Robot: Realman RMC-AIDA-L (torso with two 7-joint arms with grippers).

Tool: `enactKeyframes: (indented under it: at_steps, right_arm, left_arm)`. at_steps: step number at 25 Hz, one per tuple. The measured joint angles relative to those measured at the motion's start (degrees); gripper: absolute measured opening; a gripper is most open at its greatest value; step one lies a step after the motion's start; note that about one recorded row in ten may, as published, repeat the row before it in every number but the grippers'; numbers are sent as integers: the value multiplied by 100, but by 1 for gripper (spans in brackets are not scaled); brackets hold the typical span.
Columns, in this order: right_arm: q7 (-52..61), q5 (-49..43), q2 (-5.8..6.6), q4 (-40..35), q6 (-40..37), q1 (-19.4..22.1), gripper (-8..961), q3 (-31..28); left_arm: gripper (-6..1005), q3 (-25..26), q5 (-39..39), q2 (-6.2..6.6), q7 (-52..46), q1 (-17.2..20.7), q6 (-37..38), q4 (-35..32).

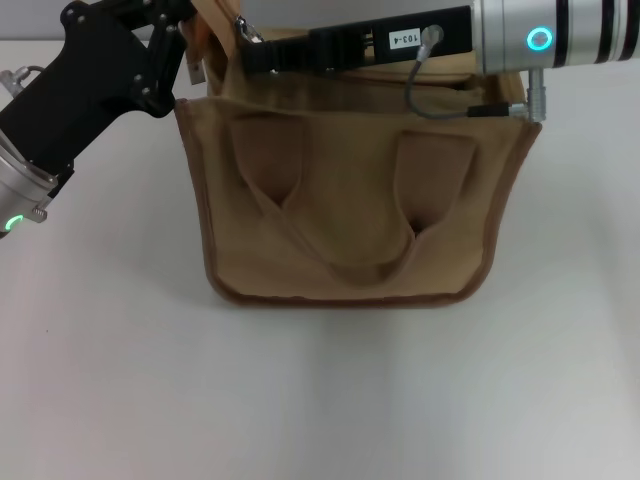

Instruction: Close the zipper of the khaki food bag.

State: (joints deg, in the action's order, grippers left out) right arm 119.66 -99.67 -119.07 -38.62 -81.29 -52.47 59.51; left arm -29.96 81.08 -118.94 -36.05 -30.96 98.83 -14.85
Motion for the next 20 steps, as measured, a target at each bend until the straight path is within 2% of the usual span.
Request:
enactKeyframes:
  at_steps: [13, 20]
  right_arm:
    - [20, -26, 8, -134, -55, 194, 38, 6]
    - [0, -30, 15, -212, -139, 426, 51, -42]
  left_arm:
    - [68, 200, -8, 20, 2, 173, -179, 14]
    - [69, 202, -35, 21, 2, 214, -260, 47]
